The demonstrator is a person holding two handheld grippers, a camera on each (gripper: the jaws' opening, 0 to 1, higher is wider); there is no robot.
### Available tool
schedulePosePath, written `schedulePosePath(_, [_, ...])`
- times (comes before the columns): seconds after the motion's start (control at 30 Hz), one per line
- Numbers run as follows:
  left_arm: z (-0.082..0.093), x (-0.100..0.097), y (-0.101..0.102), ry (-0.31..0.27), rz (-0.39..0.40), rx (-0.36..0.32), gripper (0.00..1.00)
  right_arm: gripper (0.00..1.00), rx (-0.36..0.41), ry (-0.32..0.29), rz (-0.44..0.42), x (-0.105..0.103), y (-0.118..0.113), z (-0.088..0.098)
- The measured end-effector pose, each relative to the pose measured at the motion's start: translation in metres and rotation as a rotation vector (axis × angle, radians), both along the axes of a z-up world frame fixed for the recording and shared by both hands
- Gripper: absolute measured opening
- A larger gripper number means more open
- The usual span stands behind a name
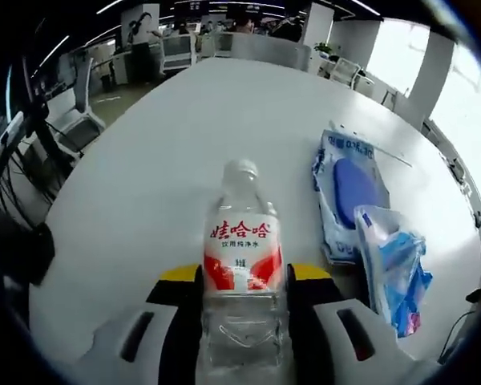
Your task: Arrange the tabletop items into an orderly group along one side of the table until the central work area is clear of visible clutter.
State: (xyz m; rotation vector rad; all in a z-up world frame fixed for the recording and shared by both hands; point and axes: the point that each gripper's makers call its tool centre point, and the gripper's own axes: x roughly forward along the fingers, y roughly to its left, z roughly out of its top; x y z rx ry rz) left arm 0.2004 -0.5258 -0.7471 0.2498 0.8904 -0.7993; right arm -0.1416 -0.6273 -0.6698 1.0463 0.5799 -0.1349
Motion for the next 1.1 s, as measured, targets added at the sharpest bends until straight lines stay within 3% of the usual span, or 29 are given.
schedulePosePath(0.17, [0.023, 0.01, 0.007, -0.058, 0.058, -0.081, 0.39, 0.59, 0.001, -0.009, -0.016, -0.001, -0.004, 0.002])
schedulePosePath(0.27, [0.046, 0.016, 0.011, -0.095, 0.09, -0.154, 0.39, 0.59, 0.0, -0.015, -0.019, -0.001, -0.004, 0.002])
schedulePosePath(0.37, [0.064, 0.013, 0.014, -0.12, 0.09, -0.195, 0.39, 0.59, -0.002, -0.027, -0.023, -0.001, -0.005, 0.004])
schedulePosePath(0.47, [0.085, 0.0, 0.018, -0.178, 0.076, -0.242, 0.39, 0.59, -0.005, -0.04, -0.023, 0.001, -0.004, 0.008])
schedulePosePath(0.67, [0.11, -0.03, 0.023, -0.225, 0.057, -0.305, 0.39, 0.6, -0.008, -0.066, -0.018, 0.003, 0.0, 0.014])
schedulePosePath(0.83, [0.141, -0.057, 0.026, -0.268, 0.055, -0.395, 0.39, 0.61, -0.022, -0.091, 0.036, 0.009, 0.016, 0.022])
schedulePosePath(0.97, [0.16, -0.078, 0.026, -0.322, 0.007, -0.415, 0.39, 0.61, -0.063, -0.109, 0.107, 0.014, 0.03, 0.031])
schedulePosePath(1.1, [0.168, -0.093, 0.026, -0.33, -0.012, -0.431, 0.39, 0.62, -0.09, -0.155, 0.159, 0.028, 0.037, 0.047])
